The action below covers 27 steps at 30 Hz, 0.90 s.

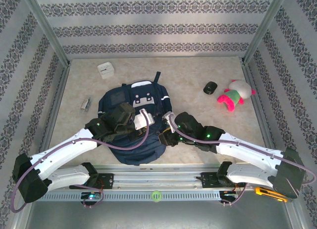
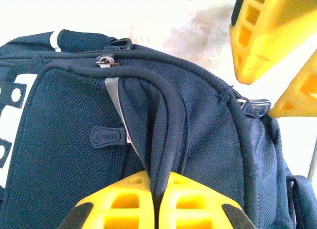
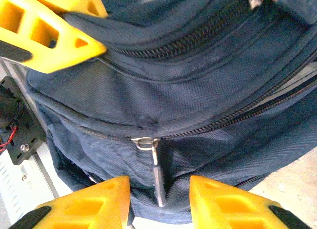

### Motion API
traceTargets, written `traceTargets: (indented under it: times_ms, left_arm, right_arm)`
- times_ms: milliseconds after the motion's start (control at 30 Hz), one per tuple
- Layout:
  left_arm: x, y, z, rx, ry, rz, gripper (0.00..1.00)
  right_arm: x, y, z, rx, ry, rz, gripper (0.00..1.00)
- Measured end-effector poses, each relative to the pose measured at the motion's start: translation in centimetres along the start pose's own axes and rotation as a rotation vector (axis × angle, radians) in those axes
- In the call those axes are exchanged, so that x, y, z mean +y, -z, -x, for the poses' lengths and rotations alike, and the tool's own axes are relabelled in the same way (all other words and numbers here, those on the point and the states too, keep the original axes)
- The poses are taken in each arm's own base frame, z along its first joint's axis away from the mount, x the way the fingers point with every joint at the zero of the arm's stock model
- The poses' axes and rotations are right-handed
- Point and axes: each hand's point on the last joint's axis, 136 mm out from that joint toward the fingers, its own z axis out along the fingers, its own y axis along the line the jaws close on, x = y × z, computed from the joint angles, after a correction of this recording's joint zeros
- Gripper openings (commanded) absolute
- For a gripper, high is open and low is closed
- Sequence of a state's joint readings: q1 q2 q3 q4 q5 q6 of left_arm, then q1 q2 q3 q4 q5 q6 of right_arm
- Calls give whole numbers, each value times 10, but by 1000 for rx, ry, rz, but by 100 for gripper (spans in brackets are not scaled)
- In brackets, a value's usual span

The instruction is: Pack the student bag

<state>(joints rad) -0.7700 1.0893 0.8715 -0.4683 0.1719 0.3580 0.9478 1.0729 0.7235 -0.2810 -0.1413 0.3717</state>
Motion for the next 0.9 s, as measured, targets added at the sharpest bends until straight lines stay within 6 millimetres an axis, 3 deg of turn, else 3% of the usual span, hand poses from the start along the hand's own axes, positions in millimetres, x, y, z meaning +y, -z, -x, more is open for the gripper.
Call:
traceTargets:
  times_ms: [267, 400, 500, 533, 667, 900]
  left_arm:
    - [0, 0, 0, 0, 0, 0, 0]
    - [0, 0, 0, 0, 0, 0, 0]
    - [0, -1, 0, 2, 0, -2, 0]
    - [0, -1, -1, 4, 0, -3, 0]
    - [-1, -3, -1, 7, 1, -7, 0]
    - [-1, -4, -2, 10, 0, -7, 0]
  right_arm:
    - [-4, -8, 2, 17, 0, -33, 33]
    - [-4, -15, 0, 39, 1, -36, 24]
    - [-4, -17, -1, 46, 2, -33, 26]
    - [-3, -18, 0, 48, 3, -32, 24]
    - [-2, -22, 0, 61, 3, -30, 1]
    - [-11, -15, 2, 59, -22, -56, 0]
